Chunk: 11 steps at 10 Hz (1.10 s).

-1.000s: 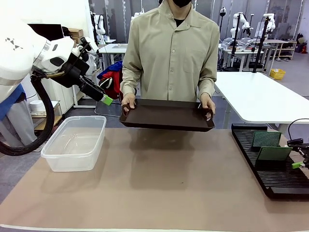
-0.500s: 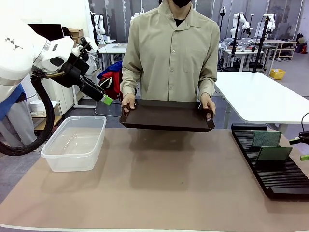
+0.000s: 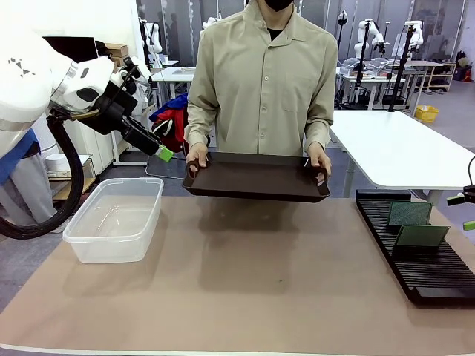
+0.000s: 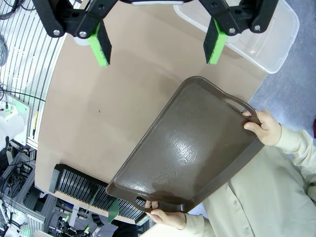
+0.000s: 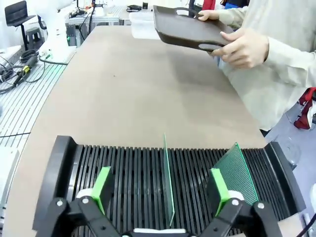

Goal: Sort PCBs into racks and boxes based on the side picked up.
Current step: If the short side of the Blank PCB is picked up, insert it into the PCB Rack ; if the long side is picked up, place it in the Organizing box.

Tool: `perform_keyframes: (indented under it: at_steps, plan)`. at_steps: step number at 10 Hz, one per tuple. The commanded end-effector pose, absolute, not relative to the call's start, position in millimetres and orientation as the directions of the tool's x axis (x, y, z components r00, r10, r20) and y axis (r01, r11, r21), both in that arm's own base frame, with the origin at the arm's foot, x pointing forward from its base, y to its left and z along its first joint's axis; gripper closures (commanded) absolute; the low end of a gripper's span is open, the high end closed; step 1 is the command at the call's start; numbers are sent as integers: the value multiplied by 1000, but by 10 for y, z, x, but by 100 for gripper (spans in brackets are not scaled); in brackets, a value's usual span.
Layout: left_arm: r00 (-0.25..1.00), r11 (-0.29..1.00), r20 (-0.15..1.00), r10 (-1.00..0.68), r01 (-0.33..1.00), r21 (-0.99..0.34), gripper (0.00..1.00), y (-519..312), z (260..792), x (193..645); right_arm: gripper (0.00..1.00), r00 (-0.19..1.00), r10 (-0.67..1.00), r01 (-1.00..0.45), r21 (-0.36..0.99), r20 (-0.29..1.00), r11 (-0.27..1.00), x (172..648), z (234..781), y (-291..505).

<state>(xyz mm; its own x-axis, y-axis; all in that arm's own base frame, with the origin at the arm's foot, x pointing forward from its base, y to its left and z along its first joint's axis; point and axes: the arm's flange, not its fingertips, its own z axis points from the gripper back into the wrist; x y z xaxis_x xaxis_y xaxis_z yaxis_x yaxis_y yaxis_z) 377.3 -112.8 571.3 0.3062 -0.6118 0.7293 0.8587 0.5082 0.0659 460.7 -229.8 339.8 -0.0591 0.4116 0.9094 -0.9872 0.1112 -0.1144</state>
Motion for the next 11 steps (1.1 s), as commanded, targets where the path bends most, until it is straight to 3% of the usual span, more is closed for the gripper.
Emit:
perform_keyframes:
  at_steps: [1,5,6,11]
  plan:
    - [305,503,726,-616,862,65,0,-1121,5696,3773,0,-66,406,-987,-119,911,106,4655,3211,-2394]
    - [305,503,726,-616,862,65,0,-1121,5696,3773,0,-50,408,-988,-104,912,112,4618,3196,-2383]
    - [305,503,726,-616,862,65,0,-1121,5696,3773,0,-47,469,-977,-139,882,164,4572,3432,-2245]
    - [305,503,726,-616,862,65,0,-1121,5696,3773,0,186,619,-941,-42,763,335,4200,4384,-1504]
